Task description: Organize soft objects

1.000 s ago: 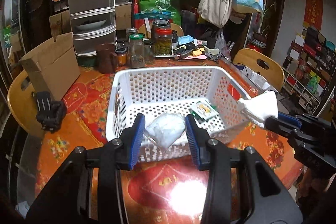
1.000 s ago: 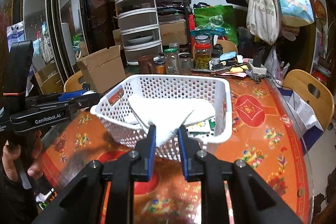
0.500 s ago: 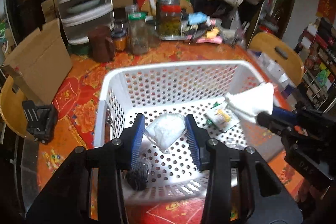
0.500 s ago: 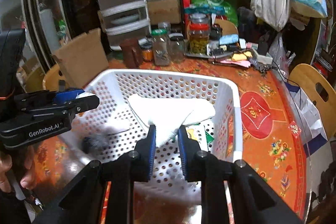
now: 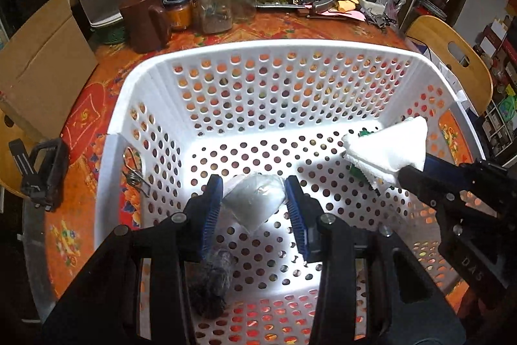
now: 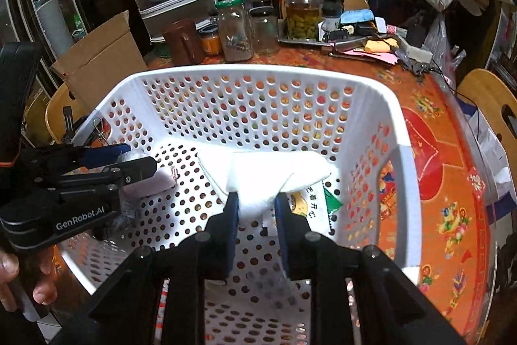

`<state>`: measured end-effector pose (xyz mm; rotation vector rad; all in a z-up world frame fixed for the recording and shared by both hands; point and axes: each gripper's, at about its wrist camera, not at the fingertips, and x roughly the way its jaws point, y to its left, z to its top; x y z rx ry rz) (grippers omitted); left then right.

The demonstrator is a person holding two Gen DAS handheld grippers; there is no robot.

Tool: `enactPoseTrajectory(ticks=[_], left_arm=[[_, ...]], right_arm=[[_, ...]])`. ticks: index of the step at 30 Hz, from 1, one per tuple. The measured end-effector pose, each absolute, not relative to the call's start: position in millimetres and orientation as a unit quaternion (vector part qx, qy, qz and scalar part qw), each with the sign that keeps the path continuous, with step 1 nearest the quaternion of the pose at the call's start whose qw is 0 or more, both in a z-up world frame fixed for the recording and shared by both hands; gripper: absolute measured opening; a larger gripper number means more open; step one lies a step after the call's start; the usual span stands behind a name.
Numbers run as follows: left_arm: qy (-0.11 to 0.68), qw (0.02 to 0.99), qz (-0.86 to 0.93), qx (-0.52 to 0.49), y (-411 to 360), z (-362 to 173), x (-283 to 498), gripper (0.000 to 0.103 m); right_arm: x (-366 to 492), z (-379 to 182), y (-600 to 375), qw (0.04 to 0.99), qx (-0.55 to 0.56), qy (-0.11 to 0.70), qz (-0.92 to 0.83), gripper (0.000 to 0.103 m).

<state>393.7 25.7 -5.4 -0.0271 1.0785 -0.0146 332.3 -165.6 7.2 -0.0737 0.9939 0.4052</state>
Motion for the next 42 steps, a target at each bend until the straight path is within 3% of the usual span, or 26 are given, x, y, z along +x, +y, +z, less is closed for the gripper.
enactPoseTrajectory(ticks=[3, 8, 14, 20, 26, 33, 42], left_arm=[[0.517, 0.856, -0.01, -0.009, 24, -8, 392, 0.039], [0.511, 0.86, -0.011, -0.009, 21, -6, 389, 0.063], [0.493, 0.869, -0.022, -0.026, 22, 8, 377, 0.07], [0.461, 0.886, -0.029, -0.026, 24, 34, 355, 0.083], [0.422, 0.906, -0.028, -0.009, 26, 63, 328, 0.091], [0.391, 0.919, -0.041, -0.006, 30, 84, 280, 0.103], [0.336, 0.941, -0.04, 0.001, 28, 102, 186, 0.103]], right_arm=[[332, 8, -166, 0.86, -0.034, 0.472, 0.192, 0.025], [329, 10, -165, 0.862, -0.034, 0.468, 0.191, 0.034], [320, 19, -167, 0.87, -0.031, 0.453, 0.192, 0.04], [304, 35, -168, 0.879, -0.035, 0.434, 0.193, 0.059], [284, 49, -178, 0.888, -0.031, 0.416, 0.192, 0.071], [252, 63, -191, 0.904, -0.03, 0.387, 0.178, 0.101], [178, 76, -210, 0.93, -0.045, 0.34, 0.134, 0.102]])
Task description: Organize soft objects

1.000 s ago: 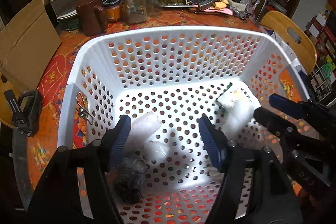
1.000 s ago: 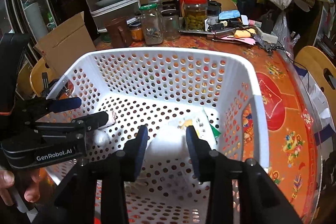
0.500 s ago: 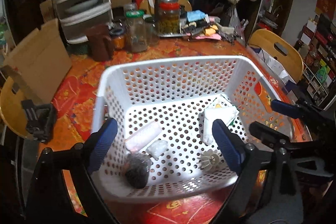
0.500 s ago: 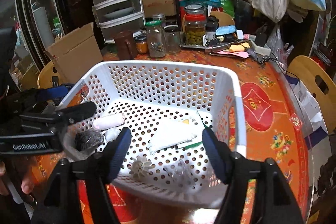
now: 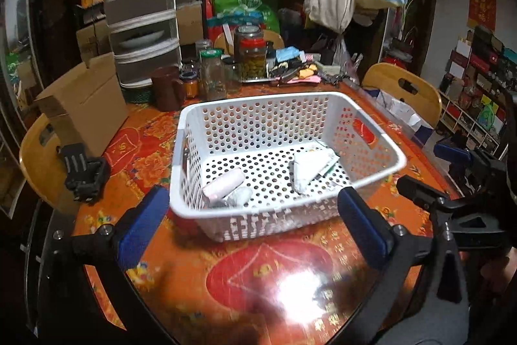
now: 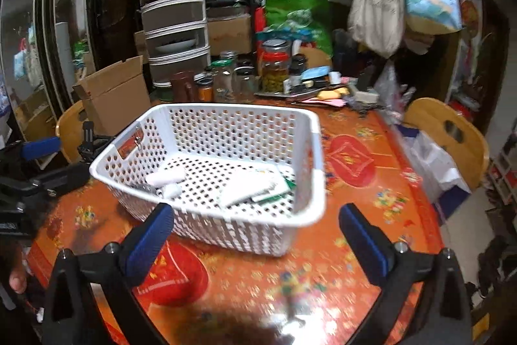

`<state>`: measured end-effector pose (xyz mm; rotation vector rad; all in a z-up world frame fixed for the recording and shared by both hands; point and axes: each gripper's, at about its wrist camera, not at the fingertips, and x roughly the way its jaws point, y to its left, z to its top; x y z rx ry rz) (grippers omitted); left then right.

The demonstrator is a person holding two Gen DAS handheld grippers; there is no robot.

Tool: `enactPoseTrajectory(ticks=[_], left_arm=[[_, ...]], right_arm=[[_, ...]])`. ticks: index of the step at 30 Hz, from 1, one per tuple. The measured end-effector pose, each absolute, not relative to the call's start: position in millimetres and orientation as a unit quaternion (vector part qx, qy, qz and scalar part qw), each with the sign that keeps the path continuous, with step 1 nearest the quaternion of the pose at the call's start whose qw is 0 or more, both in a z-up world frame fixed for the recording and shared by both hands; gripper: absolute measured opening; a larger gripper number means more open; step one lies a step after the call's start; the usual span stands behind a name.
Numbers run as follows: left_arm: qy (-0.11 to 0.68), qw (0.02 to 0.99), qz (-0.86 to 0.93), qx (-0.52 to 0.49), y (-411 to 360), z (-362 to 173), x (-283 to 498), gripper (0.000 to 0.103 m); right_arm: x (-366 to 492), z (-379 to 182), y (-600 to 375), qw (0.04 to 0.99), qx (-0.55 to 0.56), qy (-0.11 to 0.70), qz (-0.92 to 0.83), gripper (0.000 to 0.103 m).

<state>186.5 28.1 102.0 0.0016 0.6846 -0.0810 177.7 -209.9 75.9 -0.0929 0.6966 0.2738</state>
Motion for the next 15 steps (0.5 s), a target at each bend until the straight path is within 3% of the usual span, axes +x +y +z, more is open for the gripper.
enactPoseTrajectory(ticks=[15], left_arm=[[0.279, 0.96, -0.01, -0.019, 40, 118, 33, 0.103]], right_arm=[[38, 110, -240, 0.959, -0.007, 0.25, 0.136, 0.102]])
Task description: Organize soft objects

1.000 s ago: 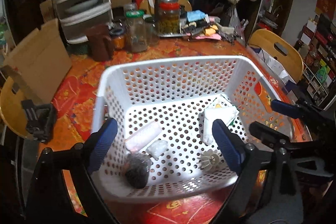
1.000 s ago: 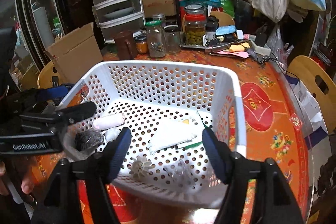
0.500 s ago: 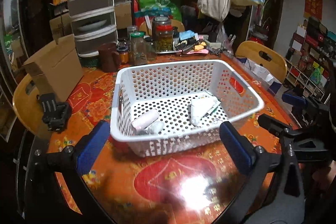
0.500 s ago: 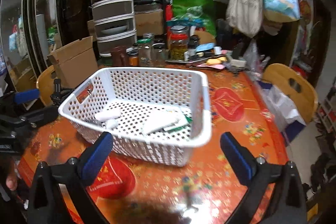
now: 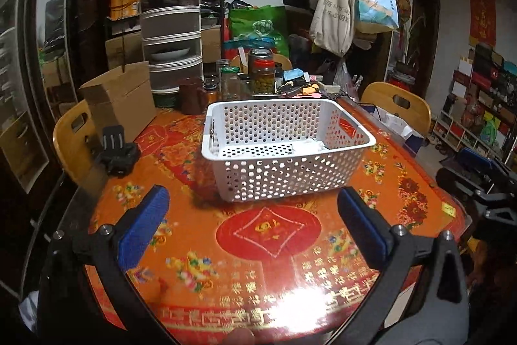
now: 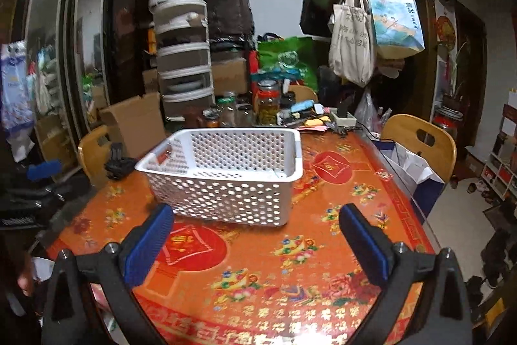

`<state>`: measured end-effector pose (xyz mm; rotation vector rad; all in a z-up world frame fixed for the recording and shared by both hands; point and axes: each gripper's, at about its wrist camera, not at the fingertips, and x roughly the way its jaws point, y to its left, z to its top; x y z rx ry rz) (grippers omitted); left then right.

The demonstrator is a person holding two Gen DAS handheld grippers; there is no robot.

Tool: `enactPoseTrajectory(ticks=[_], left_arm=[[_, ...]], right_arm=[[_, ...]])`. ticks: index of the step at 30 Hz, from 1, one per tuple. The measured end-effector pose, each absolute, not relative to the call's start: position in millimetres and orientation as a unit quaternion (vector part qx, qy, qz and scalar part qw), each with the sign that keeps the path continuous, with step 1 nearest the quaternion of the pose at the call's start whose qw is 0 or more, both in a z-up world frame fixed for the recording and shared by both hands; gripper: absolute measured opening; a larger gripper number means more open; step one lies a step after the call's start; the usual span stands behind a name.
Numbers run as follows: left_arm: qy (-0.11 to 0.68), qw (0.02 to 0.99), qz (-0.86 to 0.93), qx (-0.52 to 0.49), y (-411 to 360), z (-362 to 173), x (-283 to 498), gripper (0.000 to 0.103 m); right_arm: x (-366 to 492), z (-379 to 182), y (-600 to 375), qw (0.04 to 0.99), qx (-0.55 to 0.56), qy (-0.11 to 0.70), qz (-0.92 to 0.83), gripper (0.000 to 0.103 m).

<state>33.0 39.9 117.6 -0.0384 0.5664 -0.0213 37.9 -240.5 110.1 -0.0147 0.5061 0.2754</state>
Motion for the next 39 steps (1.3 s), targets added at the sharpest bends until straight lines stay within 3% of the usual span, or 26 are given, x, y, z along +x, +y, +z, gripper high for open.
enactPoseTrajectory(ticks=[19, 39], left_arm=[[0.322, 0.947, -0.006, -0.018, 20, 96, 33, 0.103], [0.323, 0.946, -0.017, -0.016, 15, 92, 32, 0.103]], right_arm=[[40, 93, -236, 0.938, -0.015, 0.314, 0.148, 0.103], [38, 92, -241, 0.936, -0.011, 0.317, 0.151, 0.103]])
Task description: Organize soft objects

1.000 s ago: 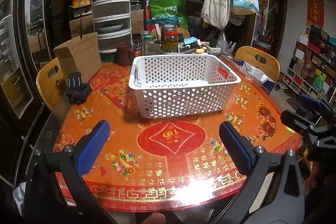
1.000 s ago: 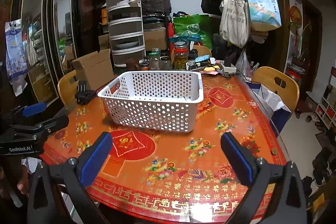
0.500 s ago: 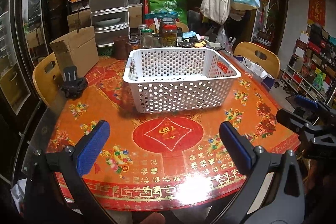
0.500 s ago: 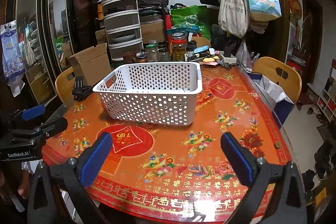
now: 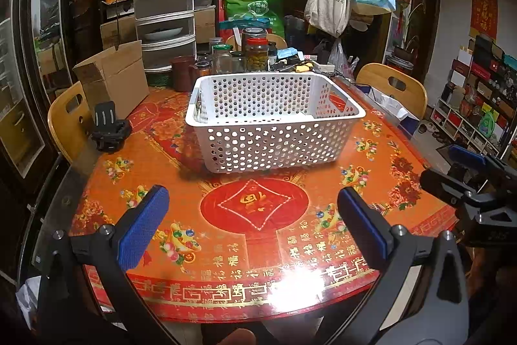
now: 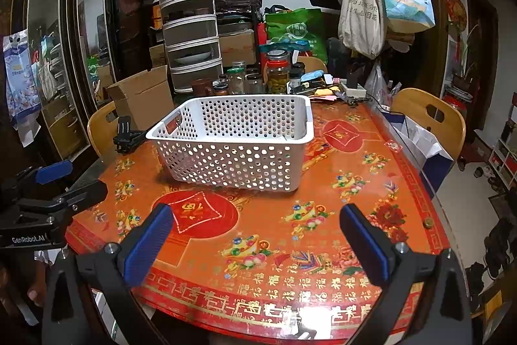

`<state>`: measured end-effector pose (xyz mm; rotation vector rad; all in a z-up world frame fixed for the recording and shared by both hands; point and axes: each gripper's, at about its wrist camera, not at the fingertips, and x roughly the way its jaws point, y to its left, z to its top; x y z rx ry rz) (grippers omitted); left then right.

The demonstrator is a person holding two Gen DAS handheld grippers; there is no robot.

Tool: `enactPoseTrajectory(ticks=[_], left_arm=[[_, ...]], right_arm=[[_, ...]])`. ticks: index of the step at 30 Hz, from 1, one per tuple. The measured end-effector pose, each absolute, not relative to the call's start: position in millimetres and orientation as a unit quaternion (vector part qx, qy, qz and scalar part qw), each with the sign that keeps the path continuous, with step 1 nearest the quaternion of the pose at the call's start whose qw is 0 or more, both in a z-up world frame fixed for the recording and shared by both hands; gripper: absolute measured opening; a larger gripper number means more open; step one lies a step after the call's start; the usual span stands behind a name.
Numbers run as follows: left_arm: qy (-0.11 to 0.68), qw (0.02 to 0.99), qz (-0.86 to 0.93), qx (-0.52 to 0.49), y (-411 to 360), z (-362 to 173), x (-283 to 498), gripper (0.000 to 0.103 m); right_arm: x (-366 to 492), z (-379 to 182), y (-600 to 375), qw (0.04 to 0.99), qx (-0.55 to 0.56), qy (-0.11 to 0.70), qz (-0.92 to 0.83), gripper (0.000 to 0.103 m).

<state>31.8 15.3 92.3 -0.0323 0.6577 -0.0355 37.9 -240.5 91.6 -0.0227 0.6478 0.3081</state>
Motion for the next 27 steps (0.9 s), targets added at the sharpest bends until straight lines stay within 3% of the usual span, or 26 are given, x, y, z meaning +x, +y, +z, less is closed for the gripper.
enactPoseTrajectory(ticks=[27], left_arm=[[0.323, 0.946, -0.019, -0.018, 16.4, 92.3, 28.0, 0.103]], right_arm=[[33.4, 93.2, -237.0, 0.936, -0.011, 0.318, 0.153, 0.103]])
